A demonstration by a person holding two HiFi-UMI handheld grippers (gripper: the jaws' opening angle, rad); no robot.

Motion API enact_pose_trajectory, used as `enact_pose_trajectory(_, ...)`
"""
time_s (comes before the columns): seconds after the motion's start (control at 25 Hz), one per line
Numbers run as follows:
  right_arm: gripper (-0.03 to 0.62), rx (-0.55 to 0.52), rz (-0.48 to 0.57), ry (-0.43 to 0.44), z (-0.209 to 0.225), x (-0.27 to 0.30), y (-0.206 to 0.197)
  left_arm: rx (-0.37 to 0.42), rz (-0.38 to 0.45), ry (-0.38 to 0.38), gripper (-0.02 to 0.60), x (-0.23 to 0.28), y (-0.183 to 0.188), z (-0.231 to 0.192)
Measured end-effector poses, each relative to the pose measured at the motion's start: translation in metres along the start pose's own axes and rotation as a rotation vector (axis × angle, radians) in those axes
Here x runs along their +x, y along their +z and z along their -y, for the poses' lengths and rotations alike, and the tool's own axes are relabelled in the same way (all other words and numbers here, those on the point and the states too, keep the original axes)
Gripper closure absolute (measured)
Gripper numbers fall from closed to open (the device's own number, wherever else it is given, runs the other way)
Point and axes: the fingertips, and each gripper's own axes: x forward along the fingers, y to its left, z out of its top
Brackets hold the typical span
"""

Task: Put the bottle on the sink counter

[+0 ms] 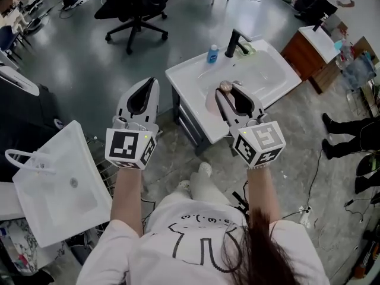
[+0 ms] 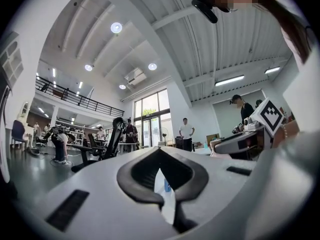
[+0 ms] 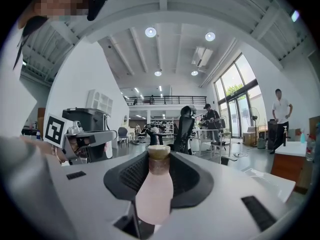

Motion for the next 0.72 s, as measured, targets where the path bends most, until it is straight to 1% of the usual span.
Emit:
enact_pose_trajectory(0.12,0.454,0.003,-0.024,0.015,0.014,0.012,-0.007,-0.001,-0.025,0.013,0.572,0.013,-0.009,0.0)
enact_pose_trajectory(0.32,0.454,0.013,-0.076,0.064,0.03,0.042,-0.025,-0.016,-0.064,0.061,0.572,0.028,-0.024,-0.009)
enact_pose_trajectory(0.72,0.454,0.016,-0.137,0.189,0.06,0.121,-0.06,-0.007,-0.1,0.157,0.572,0.076,-0.046,-0.038)
